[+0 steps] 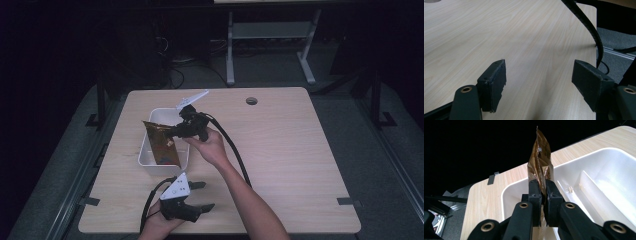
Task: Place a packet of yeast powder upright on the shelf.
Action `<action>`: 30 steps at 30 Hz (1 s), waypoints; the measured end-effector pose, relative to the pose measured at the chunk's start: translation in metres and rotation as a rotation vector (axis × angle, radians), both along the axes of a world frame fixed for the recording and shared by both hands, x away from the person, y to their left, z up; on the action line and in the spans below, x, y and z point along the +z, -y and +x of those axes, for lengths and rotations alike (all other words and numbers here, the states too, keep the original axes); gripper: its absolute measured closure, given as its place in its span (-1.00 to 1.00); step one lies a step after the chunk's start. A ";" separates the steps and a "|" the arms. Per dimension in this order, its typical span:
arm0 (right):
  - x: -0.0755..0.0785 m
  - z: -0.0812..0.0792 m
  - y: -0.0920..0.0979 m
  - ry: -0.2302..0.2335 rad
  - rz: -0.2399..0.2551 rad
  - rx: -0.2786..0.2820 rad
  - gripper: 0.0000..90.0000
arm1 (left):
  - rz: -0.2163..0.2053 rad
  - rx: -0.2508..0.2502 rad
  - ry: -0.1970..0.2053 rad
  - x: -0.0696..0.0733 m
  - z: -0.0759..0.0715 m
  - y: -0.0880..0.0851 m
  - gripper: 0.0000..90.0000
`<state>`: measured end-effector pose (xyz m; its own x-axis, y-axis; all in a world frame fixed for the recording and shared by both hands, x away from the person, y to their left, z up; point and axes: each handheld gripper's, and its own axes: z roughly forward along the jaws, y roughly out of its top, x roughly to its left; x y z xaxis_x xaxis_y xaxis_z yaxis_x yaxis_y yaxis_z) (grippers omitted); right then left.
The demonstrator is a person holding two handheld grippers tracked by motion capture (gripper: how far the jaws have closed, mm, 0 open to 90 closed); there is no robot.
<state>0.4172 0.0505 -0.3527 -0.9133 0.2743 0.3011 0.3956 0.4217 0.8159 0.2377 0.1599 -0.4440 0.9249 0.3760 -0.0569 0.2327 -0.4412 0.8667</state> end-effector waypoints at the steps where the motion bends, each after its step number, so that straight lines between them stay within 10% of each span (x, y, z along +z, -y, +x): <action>1: 0.000 0.000 0.000 0.001 0.000 -0.001 0.88 | 0.000 0.001 0.000 0.000 0.000 0.000 -0.41; 30: -0.009 0.003 0.018 -0.025 -0.003 -0.043 0.76 | 0.014 -0.001 0.005 0.000 0.000 0.001 -0.41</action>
<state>0.4201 0.0323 -0.3616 -0.8929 0.3140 0.3227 0.4336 0.4065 0.8042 0.2377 0.1592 -0.4440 0.9255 0.3757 -0.0473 0.2280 -0.4533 0.8617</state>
